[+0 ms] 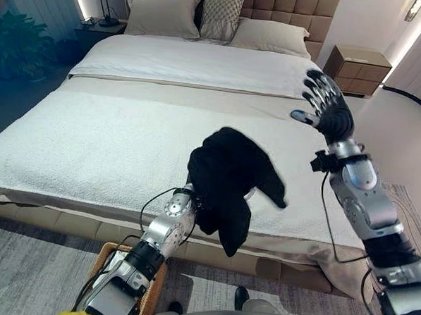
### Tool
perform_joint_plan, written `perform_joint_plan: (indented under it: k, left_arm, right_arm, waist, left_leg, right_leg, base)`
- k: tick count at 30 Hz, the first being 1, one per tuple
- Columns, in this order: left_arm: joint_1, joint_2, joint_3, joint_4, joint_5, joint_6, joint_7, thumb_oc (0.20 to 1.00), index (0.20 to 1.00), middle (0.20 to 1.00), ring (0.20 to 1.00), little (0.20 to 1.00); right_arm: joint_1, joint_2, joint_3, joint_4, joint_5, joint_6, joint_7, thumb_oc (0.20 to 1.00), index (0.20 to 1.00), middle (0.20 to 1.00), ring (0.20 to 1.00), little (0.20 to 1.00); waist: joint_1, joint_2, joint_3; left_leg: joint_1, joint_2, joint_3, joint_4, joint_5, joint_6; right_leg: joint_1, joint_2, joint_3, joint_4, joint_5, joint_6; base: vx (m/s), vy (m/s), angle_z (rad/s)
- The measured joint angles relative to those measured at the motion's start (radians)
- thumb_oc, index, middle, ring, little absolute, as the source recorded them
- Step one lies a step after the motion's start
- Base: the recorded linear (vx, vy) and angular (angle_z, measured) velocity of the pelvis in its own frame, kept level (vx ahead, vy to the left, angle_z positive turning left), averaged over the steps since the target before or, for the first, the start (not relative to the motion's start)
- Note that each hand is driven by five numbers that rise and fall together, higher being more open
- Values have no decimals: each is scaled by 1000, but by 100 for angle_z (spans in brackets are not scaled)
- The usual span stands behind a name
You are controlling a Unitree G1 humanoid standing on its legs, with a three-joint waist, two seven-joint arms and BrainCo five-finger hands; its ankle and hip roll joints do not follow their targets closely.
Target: Pick up clothes into the bucket
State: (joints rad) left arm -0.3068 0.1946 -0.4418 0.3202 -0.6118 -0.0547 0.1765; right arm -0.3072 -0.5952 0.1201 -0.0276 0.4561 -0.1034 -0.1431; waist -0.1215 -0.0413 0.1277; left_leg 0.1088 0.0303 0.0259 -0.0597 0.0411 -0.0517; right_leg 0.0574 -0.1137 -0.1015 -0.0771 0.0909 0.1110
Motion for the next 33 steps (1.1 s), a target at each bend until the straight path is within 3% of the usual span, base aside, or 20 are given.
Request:
perform_joint_plan:
  k: [2, 6, 12, 18, 23, 30, 33]
  left_arm:
    - [63, -8, 49, -76, 1, -5, -6, 200, 200, 200, 200, 200]
    - [112, 13, 152, -136, 1, -21, -5, 200, 200, 200, 200, 200]
    - [160, 23, 222, -257, 1, -54, -3, 200, 200, 200, 200, 200]
    - [192, 41, 348, -373, 0, -97, -2, 200, 200, 200, 200, 200]
    - [254, 77, 471, -425, 0, -143, 3, 200, 200, 200, 200, 200]
    - [378, 94, 649, -438, 11, -179, 45, 200, 200, 200, 200, 200]
    - [422, 102, 688, -429, 14, -189, 77, 200, 200, 200, 200, 200]
  right_arm:
    - [112, 43, -106, 8, -130, -6, -20, 1000, 1000, 1000, 1000, 1000]
    - [281, 96, -184, 89, -300, 9, -69, 1000, 1000, 1000, 1000, 1000]
    - [413, 124, -193, 272, -461, 48, -105, 1000, 1000, 1000, 1000, 1000]
    - [461, 226, -177, 532, -464, 58, -103, 1000, 1000, 1000, 1000, 1000]
    - [475, 262, -125, 730, -456, 59, -77, 1000, 1000, 1000, 1000, 1000]
    - [427, 272, -108, 942, -444, 59, -57, 1000, 1000, 1000, 1000, 1000]
    - [421, 270, -110, 975, -444, 57, -57, 1000, 1000, 1000, 1000, 1000]
  waist:
    - [2, -4, -2]
    - [1, -5, -2]
    - [2, -5, 0]
    - [22, 1, 28]
    - [38, 4, 85]
    - [96, -4, 187]
    - [137, -4, 218]
  left_leg:
    - [0, 2, -2, -2, 0, 0]
    - [-10, 2, -4, -3, -1, 1]
    - [-32, -1, -24, 2, 0, 0]
    - [-87, 0, -31, 28, -1, -2]
    - [-149, 1, -56, 58, -2, -4]
    - [-241, 0, -99, 109, -8, -13]
    - [-278, -8, -131, 137, -10, -15]
  right_leg:
    - [1, 1, -1, 0, -4, 0]
    - [-7, 0, -4, 1, -7, -1]
    - [-17, -3, -21, 1, -12, 3]
    - [-61, -2, -27, 7, -11, 2]
    - [-104, -3, -47, 22, -11, 3]
    - [-170, -5, -85, 73, -29, -7]
    - [-215, -18, -111, 155, -74, -8]
  base:
    - [8, -5, 5]
    - [-1, -2, 1]
    - [-32, -9, 8]
    - [-76, -7, 3]
    - [-65, -13, 13]
    - [-16, -3, 19]
    - [-53, 11, 33]
